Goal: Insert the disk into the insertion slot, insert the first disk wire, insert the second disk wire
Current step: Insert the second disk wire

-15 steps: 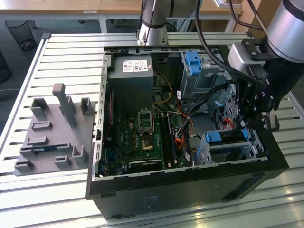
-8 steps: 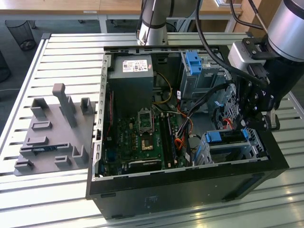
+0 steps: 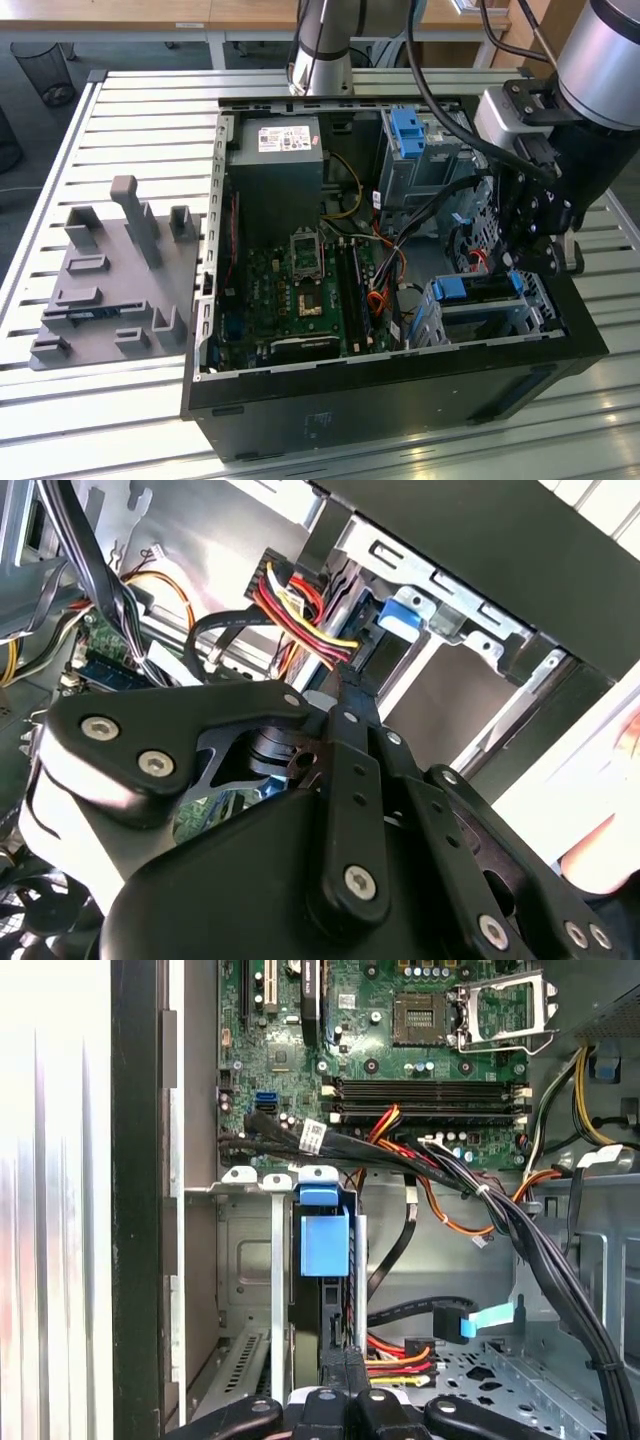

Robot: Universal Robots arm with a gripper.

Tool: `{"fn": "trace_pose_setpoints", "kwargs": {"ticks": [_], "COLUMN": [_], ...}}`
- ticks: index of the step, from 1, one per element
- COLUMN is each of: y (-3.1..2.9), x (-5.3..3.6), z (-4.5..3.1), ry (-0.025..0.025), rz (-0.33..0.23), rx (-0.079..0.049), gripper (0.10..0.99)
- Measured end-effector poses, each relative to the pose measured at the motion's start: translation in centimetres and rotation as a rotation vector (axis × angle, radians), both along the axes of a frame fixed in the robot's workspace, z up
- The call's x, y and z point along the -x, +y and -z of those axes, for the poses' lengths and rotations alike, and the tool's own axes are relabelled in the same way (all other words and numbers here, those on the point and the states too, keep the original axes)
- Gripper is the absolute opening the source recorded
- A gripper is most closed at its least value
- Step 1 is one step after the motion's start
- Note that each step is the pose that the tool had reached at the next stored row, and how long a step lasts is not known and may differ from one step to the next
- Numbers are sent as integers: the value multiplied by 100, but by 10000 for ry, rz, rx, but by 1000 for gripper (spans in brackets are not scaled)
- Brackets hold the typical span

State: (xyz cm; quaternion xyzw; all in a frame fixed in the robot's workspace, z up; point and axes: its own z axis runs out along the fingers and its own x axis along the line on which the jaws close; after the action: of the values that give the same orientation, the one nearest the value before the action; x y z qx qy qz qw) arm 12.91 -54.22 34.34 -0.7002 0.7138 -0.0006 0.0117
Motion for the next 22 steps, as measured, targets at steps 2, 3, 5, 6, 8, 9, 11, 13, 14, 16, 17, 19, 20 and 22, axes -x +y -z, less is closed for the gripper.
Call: {"fn": "trace_pose_setpoints", "kwargs": {"ticks": [2, 3, 5, 6, 8, 9, 11, 13, 14, 16, 17, 19, 20, 22], "y": [0, 0, 0, 0, 0, 0, 0, 20, 45, 100, 125, 156, 158, 159], "x": [28, 40, 64, 78, 112, 131, 164, 186, 188, 191, 192, 201, 217, 253], "z": [0, 0, 0, 0, 0, 0, 0, 0, -1, 0, 0, 0, -2, -22], "ry": [-1, -2, -4, -5, -7, -9, -10, -9, -10, -9, -9, -10, -9, -11], "rz": [0, 0, 0, 0, 0, 0, 0, 0, -1, 0, 0, 1, 1, 0], "rx": [0, -1, 1, 0, 0, -1, -1, 1, 1, 0, 0, -1, -1, 2], "gripper": [106, 106, 106, 106, 106, 106, 106, 106, 106, 106, 106, 106, 106, 106]}}
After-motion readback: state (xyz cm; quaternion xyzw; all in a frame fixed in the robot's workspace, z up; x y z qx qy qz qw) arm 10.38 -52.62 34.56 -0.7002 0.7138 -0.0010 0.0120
